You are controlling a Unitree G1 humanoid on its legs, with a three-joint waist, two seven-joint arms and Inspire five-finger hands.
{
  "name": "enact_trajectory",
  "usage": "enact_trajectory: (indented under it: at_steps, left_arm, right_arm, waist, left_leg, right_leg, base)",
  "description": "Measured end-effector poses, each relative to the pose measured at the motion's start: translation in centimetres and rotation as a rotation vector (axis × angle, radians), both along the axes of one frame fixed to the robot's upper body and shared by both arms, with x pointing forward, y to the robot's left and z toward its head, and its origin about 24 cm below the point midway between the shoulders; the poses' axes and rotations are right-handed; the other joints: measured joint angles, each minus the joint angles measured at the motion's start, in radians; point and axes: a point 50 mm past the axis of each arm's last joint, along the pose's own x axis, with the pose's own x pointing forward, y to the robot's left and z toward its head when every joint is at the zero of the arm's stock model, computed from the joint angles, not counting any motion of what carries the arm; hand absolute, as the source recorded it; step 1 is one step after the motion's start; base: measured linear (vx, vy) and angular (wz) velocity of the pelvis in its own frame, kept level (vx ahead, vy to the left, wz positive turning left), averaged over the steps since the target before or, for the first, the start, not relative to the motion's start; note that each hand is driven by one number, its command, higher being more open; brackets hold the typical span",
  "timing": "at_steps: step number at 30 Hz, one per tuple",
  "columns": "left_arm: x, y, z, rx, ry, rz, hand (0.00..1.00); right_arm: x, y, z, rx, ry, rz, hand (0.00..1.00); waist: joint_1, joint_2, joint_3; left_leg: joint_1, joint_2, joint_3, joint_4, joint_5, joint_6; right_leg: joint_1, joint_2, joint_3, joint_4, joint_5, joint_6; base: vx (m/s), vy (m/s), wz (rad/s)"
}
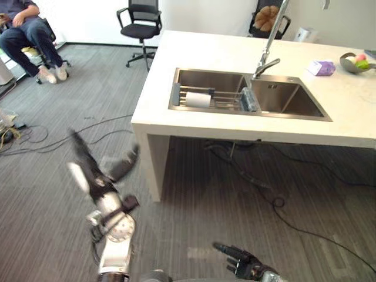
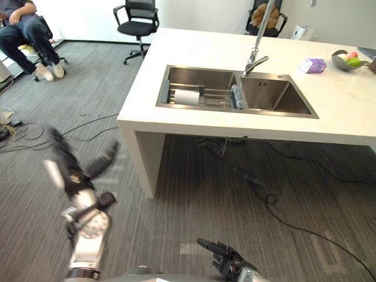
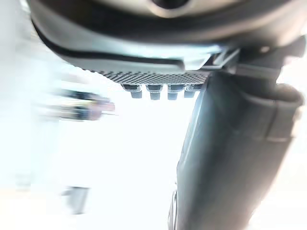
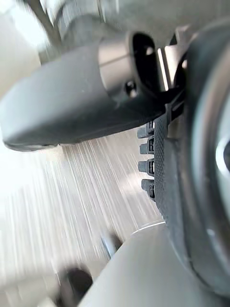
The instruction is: Walk over to the sink, pick up the cup, carry it to the dishwasher, place the cup inside the dishwasher, then close the dishwasher door
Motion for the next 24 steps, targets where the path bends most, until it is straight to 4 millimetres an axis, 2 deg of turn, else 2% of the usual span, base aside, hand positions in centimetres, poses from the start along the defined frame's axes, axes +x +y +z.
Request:
enact_trajectory:
  at_steps: [1,2,3,5,6,7,8,9,10,13,15,17,18,19,20,21,22,24]
  left_arm:
    - [0.0,-1.0,1.8,0.048,-0.107,-0.037,1.00]
    - [-0.1,-2.1,3.3,0.087,-0.198,-0.088,1.00]
    - [-0.1,-2.6,3.9,0.104,-0.235,-0.115,1.00]
    - [-0.3,-3.6,5.0,0.137,-0.292,-0.193,1.00]
    - [-0.4,-3.6,5.1,0.143,-0.295,-0.205,1.00]
    - [-0.4,-3.9,5.2,0.149,-0.295,-0.226,1.00]
    - [-0.4,-4.3,4.9,0.150,-0.283,-0.246,1.00]
    - [-0.5,-4.5,4.5,0.135,-0.261,-0.248,1.00]
    - [-0.5,-5.4,4.3,0.137,-0.237,-0.275,1.00]
    - [-0.2,-7.2,4.5,0.232,-0.216,-0.395,1.00]
    - [-0.1,-7.9,4.5,0.280,-0.181,-0.462,1.00]
    - [0.1,-8.1,4.1,0.319,-0.129,-0.486,1.00]
    - [0.1,-8.2,3.8,0.351,-0.095,-0.483,1.00]
    - [0.2,-8.4,3.5,0.402,-0.059,-0.460,1.00]
    - [0.2,-8.4,3.3,0.421,-0.039,-0.447,1.00]
    - [0.1,-8.2,2.6,0.445,0.008,-0.428,1.00]
    - [0.0,-8.2,2.0,0.463,0.053,-0.419,1.00]
    - [0.0,-8.3,1.5,0.509,0.097,-0.424,1.00]
  right_arm:
    - [0.4,-0.1,0.2,-0.010,-0.027,-0.001,1.00]
    - [0.7,-0.2,0.4,-0.015,-0.051,-0.004,1.00]
    - [0.8,-0.2,0.4,-0.015,-0.059,-0.007,1.00]
    - [0.8,-0.3,0.4,-0.008,-0.071,-0.033,1.00]
    - [0.8,-0.2,0.4,-0.006,-0.071,-0.033,1.00]
    - [0.7,0.0,0.4,-0.002,-0.070,-0.028,1.00]
    - [0.8,0.0,0.3,-0.003,-0.072,-0.009,1.00]
    - [1.0,-0.4,0.4,-0.020,-0.074,0.009,1.00]
    - [1.1,-0.9,0.5,-0.038,-0.075,0.032,1.00]
    - [1.5,-0.6,0.6,-0.027,-0.085,0.053,1.00]
    - [1.5,-0.5,0.5,-0.028,-0.076,0.067,1.00]
    - [1.3,-0.4,0.4,-0.019,-0.058,0.076,1.00]
    - [1.1,-0.3,0.3,-0.014,-0.047,0.094,1.00]
    - [0.9,-0.3,0.2,-0.007,-0.034,0.113,1.00]
    - [0.8,-0.4,0.2,-0.006,-0.023,0.120,1.00]
    - [0.4,-0.4,0.0,-0.012,0.000,0.143,1.00]
    - [0.0,-0.5,-0.1,-0.015,0.016,0.151,1.00]
    - [-0.4,-0.6,-0.2,-0.016,0.038,0.153,1.00]
  waist:
    - [-0.004,0.012,-0.005]
    - [-0.007,0.015,-0.006]
    - [-0.008,0.015,-0.006]
    - [-0.019,0.016,-0.006]
    - [-0.022,0.016,-0.006]
    - [-0.028,0.013,-0.007]
    - [-0.026,0.027,-0.005]
    - [-0.028,0.065,-0.006]
    - [-0.028,0.102,-0.010]
    - [-0.039,0.108,-0.009]
    - [-0.038,0.116,-0.014]
    - [-0.037,0.117,-0.021]
    - [-0.037,0.121,-0.023]
    - [-0.033,0.127,-0.020]
    - [-0.028,0.134,-0.017]
    - [-0.024,0.144,-0.010]
    - [-0.020,0.147,-0.006]
    - [-0.017,0.147,-0.006]
  left_leg:
    - [0.051,0.020,-0.010,-0.028,-0.003,-0.011]
    - [0.085,0.038,-0.026,-0.052,-0.007,-0.029]
    - [0.098,0.045,-0.038,-0.061,-0.009,-0.038]
    - [0.135,0.068,-0.076,-0.074,-0.026,-0.079]
    - [0.141,0.073,-0.085,-0.071,-0.033,-0.091]
    - [0.150,0.081,-0.108,-0.058,-0.056,-0.124]
    - [0.161,0.104,-0.126,-0.031,-0.091,-0.162]
    - [0.159,0.140,-0.123,-0.019,-0.090,-0.167]
    - [0.158,0.175,-0.119,-0.010,-0.076,-0.174]
    - [0.184,0.209,-0.120,-0.015,-0.020,-0.180]
    - [0.191,0.231,-0.123,-0.004,0.006,-0.184]
    - [0.162,0.251,-0.147,0.062,0.039,-0.176]
    - [0.105,0.272,-0.187,0.170,0.067,-0.172]
    - [0.023,0.299,-0.224,0.331,0.124,-0.159]
    - [-0.018,0.319,-0.229,0.417,0.172,-0.137]
    - [-0.099,0.358,-0.241,0.580,0.303,-0.103]
    - [-0.165,0.354,-0.248,0.705,0.239,-0.112]
    - [-0.218,0.309,-0.230,0.726,0.110,-0.108]
  right_leg:
    - [-0.056,0.005,-0.057,-0.016,-0.058,-0.030]
    - [-0.100,0.002,-0.111,-0.108,-0.105,-0.035]
    - [-0.109,-0.001,-0.137,-0.181,-0.117,-0.031]
    - [-0.113,-0.008,-0.207,-0.504,-0.116,-0.036]
    - [-0.108,-0.007,-0.206,-0.583,-0.109,-0.037]
    - [-0.087,-0.004,-0.187,-0.737,-0.052,-0.053]
    - [-0.061,0.030,-0.158,-0.814,0.013,-0.030]
    - [-0.049,0.063,-0.163,-0.817,0.013,-0.036]
    - [-0.046,0.101,-0.170,-0.817,-0.014,-0.054]
    - [-0.054,0.133,-0.176,-0.760,-0.092,-0.080]
    - [-0.049,0.158,-0.182,-0.753,-0.130,-0.086]
    - [-0.034,0.181,-0.189,-0.774,-0.145,-0.101]
    - [-0.010,0.201,-0.202,-0.808,-0.144,-0.102]
    - [0.026,0.225,-0.215,-0.847,-0.143,-0.104]
    - [0.049,0.244,-0.217,-0.871,-0.144,-0.105]
    - [0.113,0.280,-0.213,-0.930,-0.139,-0.124]
    - [0.158,0.293,-0.208,-0.963,-0.132,-0.148]
    - [0.197,0.295,-0.200,-0.994,-0.131,-0.157]
  base:
    - [0.25,-0.010,0.40]
    - [0.31,-0.065,0.46]
    - [0.27,-0.104,0.56]
    - [0.33,-0.264,0.55]
    - [0.40,-0.385,0.49]
    - [0.38,-0.368,0.38]
    - [0.39,-0.356,0.22]
    - [0.36,-0.313,-0.06]
    - [0.31,-0.278,-0.21]
    - [0.24,-0.254,-0.15]
    - [0.19,-0.266,-0.17]
    - [0.15,-0.244,-0.10]
    - [0.14,-0.186,0.02]
    - [0.11,-0.142,0.02]
    - [0.19,-0.190,-0.09]
    - [0.18,-0.102,-0.20]
    - [0.18,-0.102,-0.20]
    - [0.17,-0.020,-0.21]
